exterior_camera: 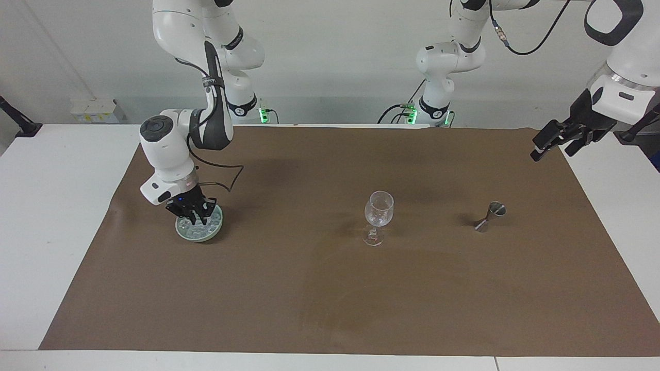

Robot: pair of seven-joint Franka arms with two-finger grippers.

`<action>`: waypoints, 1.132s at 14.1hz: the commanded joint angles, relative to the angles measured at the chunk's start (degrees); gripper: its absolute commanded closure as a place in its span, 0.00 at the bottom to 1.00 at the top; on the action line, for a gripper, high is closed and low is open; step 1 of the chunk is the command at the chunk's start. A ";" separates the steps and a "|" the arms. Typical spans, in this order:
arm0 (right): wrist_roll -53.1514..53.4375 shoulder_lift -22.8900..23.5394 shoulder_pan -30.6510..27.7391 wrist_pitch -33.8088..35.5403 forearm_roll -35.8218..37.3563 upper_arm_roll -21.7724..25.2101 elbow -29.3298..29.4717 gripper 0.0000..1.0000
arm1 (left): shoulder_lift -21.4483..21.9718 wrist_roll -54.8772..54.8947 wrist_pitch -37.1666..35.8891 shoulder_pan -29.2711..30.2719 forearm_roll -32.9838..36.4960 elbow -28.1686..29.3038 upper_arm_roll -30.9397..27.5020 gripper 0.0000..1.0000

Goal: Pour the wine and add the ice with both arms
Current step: 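Move the right gripper to the green ice dish while the left gripper retracts, then grasp an ice cube from the green dish with the right gripper, then carry the ice cube with the right gripper over the wine glass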

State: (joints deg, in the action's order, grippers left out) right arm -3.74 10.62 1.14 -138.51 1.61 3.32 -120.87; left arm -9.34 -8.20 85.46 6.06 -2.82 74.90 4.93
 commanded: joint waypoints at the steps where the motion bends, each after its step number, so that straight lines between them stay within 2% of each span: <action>1: -0.75 -2.79 -0.18 -0.27 -0.38 -0.15 -0.16 1.00 | 3.26 0.73 1.64 -0.61 2.12 3.76 0.08 0.00; 3: 0.39 -5.69 -0.09 1.40 -0.38 -0.68 -0.07 1.00 | 4.06 0.64 1.73 -0.79 2.73 4.90 0.08 0.00; 6: 4.34 -9.99 0.61 2.45 -0.81 -4.19 0.37 1.00 | 6.34 0.55 2.96 -2.88 2.73 8.76 -0.01 0.00; 10: 9.78 -11.24 0.62 6.84 -6.86 -12.70 4.92 1.00 | 7.05 0.73 2.79 -4.47 2.73 9.83 -0.62 0.00; 13: 25.56 -10.01 0.62 2.92 -10.83 -19.91 6.78 1.00 | 7.58 1.17 2.70 -5.44 2.73 10.00 -1.50 0.00; 16: 39.12 -6.59 0.70 -6.30 -12.76 -27.12 9.06 1.00 | 7.67 2.83 2.79 -7.91 2.65 10.18 -4.05 0.00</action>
State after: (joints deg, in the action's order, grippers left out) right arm 28.98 0.39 2.53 -140.15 -9.02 -20.23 -114.67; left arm -3.63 -6.93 86.76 0.26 -1.38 82.30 2.94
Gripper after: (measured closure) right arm 0.740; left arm 0.000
